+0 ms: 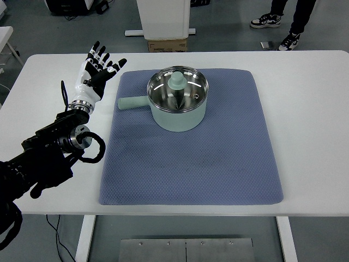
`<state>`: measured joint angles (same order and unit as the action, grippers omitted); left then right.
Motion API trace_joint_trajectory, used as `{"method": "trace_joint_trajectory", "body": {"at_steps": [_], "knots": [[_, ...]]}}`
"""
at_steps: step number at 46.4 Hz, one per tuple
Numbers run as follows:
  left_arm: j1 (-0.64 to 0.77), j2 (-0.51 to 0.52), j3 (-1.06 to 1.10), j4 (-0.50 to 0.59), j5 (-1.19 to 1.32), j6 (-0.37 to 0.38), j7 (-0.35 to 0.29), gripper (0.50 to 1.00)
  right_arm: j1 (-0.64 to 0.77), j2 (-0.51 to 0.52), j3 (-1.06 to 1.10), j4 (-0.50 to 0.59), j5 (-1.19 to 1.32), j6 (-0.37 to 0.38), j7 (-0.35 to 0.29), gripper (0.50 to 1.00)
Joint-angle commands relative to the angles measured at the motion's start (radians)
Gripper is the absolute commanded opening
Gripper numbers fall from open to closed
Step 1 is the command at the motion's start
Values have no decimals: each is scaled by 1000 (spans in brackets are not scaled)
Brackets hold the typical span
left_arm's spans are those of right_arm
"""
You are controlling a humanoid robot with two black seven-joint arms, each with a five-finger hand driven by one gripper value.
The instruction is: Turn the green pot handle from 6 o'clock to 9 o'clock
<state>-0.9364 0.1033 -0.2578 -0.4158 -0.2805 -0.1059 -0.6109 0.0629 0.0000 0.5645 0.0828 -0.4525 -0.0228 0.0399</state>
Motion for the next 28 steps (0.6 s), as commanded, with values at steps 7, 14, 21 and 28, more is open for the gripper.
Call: {"method": "trace_joint_trajectory", "body": {"at_steps": [7, 14, 21, 28], "knots": [[-5, 9, 0, 0, 1, -11, 0, 1000, 0, 0, 0, 0, 0, 1, 0, 1000], [-9, 9, 0, 0, 1, -12, 0, 1000, 0, 0, 0, 0, 0, 0, 0, 1000], [-12, 9, -3, 0, 1, -12, 0, 1000, 0, 0, 0, 0, 0, 0, 0, 1000], [-15, 9, -3, 0, 1, -14, 0, 1000, 0, 0, 0, 0, 0, 1, 0, 1000]]}}
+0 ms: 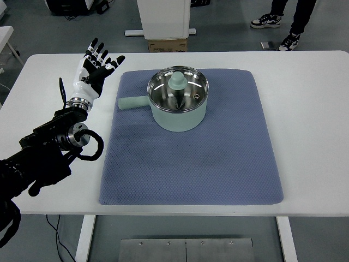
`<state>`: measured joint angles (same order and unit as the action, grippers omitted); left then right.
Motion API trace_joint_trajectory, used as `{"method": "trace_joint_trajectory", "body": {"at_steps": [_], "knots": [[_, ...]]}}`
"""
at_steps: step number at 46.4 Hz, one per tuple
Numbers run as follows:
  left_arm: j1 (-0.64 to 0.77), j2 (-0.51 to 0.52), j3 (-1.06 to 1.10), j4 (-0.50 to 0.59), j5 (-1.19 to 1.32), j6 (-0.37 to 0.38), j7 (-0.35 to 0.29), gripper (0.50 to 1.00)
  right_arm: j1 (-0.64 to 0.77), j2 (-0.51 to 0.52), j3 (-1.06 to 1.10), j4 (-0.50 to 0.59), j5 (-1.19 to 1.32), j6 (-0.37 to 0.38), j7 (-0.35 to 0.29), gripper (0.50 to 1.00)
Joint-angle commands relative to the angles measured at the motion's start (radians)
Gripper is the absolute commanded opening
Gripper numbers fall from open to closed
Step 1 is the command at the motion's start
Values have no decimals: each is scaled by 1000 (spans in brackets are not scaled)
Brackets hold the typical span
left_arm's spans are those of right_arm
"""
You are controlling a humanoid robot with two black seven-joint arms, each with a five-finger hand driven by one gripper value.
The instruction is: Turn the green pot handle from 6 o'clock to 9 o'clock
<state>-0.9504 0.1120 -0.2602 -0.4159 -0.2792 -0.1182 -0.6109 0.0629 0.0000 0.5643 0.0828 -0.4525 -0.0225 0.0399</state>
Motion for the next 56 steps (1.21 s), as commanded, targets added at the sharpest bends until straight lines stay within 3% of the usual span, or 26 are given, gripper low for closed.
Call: {"method": "trace_joint_trajectory", "body": {"at_steps": [1, 56], "knots": [[-1, 0, -1, 0, 0, -1, 0, 1000, 0, 0, 0, 0, 0, 0, 0, 1000], [-4, -20, -2, 29, 6, -11, 0, 1000, -14, 0, -1, 3, 2, 3, -3, 1000]]}}
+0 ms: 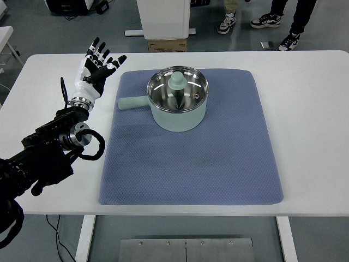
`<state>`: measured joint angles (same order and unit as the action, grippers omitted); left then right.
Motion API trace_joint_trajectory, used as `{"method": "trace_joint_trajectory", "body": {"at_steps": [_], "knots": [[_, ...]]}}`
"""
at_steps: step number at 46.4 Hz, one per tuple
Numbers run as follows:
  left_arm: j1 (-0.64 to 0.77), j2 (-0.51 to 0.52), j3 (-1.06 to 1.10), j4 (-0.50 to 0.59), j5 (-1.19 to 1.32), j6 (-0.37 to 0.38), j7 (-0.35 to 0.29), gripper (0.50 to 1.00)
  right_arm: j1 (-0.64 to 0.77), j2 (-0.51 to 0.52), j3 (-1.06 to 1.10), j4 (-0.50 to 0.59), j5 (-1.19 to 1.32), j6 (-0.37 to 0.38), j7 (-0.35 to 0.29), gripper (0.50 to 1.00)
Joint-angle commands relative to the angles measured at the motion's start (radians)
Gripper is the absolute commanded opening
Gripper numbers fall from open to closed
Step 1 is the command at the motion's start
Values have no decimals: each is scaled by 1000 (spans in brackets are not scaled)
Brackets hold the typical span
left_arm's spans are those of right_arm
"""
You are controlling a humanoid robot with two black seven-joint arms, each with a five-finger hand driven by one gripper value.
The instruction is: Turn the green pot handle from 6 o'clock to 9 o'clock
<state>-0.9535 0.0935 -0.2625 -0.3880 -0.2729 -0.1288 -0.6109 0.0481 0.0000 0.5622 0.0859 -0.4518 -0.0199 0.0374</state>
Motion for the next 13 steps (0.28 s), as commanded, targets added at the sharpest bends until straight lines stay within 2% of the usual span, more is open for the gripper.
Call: {"method": "trace_joint_trajectory", "body": {"at_steps": [1, 13], "knots": [[-1, -1, 0, 1, 0, 0, 0, 1000, 3, 0, 1, 0, 1, 0, 1, 1000], [-1, -11, 0, 12, 0, 0, 0, 1000, 9, 0, 2, 0, 2, -2, 1, 1000]]}}
